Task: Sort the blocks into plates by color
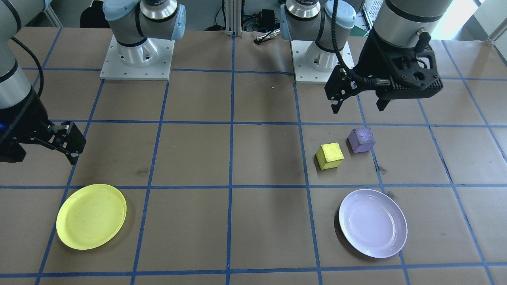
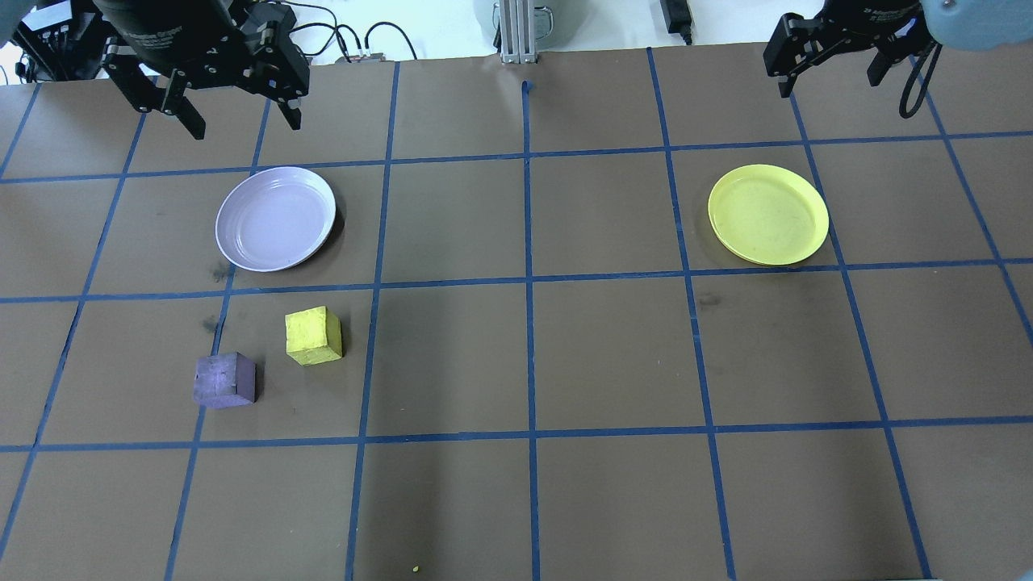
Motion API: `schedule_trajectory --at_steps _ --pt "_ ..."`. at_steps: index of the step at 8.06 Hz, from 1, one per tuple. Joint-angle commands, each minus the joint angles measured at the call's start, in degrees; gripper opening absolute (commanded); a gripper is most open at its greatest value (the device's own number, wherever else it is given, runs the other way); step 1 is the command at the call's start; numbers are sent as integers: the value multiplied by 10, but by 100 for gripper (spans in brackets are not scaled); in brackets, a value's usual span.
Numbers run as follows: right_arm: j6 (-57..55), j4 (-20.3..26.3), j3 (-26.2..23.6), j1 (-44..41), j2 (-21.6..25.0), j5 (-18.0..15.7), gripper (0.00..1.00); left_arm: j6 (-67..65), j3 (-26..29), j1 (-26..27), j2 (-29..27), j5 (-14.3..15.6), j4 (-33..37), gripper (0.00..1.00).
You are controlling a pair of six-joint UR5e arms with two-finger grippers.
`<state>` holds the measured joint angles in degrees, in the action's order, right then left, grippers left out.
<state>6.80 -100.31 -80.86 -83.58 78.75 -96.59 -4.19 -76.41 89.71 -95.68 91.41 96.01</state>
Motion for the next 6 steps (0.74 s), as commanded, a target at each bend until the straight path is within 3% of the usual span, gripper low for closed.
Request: schedule_trajectory --at_steps 1,3,6 --pt "0 -1 0 0 -1 0 100 6 -23 -42 3 16 5 100" --pt "1 -1 0 0 -1 0 100 23 -87 -61 22 29 1 100" --pt "1 -2 0 0 -3 0 100 105 -150 -147 40 26 -16 100"
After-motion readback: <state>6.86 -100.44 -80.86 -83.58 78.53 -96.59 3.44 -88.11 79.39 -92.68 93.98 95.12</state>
